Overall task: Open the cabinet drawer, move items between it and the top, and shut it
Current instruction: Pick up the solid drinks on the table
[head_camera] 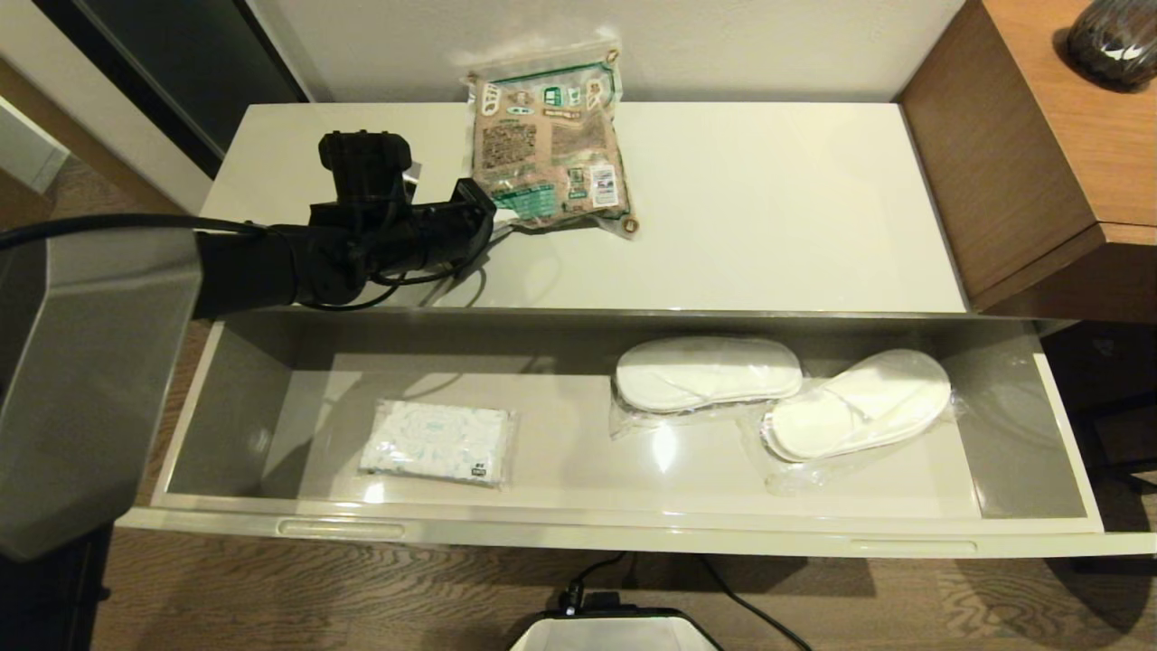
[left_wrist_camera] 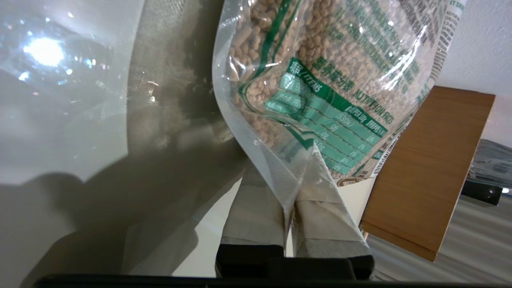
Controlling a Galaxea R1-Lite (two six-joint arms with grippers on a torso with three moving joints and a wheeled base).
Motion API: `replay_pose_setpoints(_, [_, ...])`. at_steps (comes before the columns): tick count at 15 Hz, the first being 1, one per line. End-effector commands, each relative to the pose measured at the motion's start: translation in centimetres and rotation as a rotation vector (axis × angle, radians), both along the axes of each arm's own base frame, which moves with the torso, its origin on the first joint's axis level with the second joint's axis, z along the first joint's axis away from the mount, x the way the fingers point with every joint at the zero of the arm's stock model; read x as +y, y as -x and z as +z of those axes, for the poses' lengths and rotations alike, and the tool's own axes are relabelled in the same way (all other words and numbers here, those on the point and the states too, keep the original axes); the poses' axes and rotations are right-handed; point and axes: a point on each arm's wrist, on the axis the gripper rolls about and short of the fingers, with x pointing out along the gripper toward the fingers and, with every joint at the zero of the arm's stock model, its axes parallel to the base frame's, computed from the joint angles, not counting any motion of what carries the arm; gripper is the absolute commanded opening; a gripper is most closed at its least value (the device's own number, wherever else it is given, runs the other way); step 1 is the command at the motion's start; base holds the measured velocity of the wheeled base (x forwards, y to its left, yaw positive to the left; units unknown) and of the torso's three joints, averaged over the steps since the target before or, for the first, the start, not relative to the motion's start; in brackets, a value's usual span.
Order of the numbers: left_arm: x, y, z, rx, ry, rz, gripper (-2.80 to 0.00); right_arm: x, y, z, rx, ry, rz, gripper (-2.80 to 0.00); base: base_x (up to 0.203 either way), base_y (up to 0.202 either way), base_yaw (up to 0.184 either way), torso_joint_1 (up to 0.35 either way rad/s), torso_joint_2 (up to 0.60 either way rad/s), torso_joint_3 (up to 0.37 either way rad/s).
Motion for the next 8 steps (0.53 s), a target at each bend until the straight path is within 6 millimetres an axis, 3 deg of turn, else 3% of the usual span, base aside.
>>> replay_pose_setpoints(1, [1.4, -0.9, -1.1, 0.004, -0.021, 0.033, -2.8, 0.0, 0.1, -0.1, -0.015, 0.0, 0.0, -2.8, 0.0, 0.0, 0.0, 0.0, 0.0, 0.0])
replay_pose_setpoints(3, [2.4, -1.2, -1.3, 0.001, -0.033, 0.053, -2.8, 0.0, 0.1, -0.1, -0.015, 0.0, 0.0, -2.8, 0.0, 0.0, 0.0, 0.0, 0.0, 0.0])
replay_pose_setpoints(5, [2.8, -0.2, 0.7, -0.022, -0.025, 0.056, -2.8, 0.0, 0.1, -0.1, -0.015, 0.0, 0.0, -2.8, 0.0, 0.0, 0.0, 0.0, 0.0, 0.0])
replay_pose_setpoints(8, [3.6, 4.1, 4.8, -0.029, -0.021, 0.05, -2.8, 0.0, 0.1, -0.1, -0.015, 0.0, 0.0, -2.8, 0.0, 0.0, 0.0, 0.0, 0.0, 0.0])
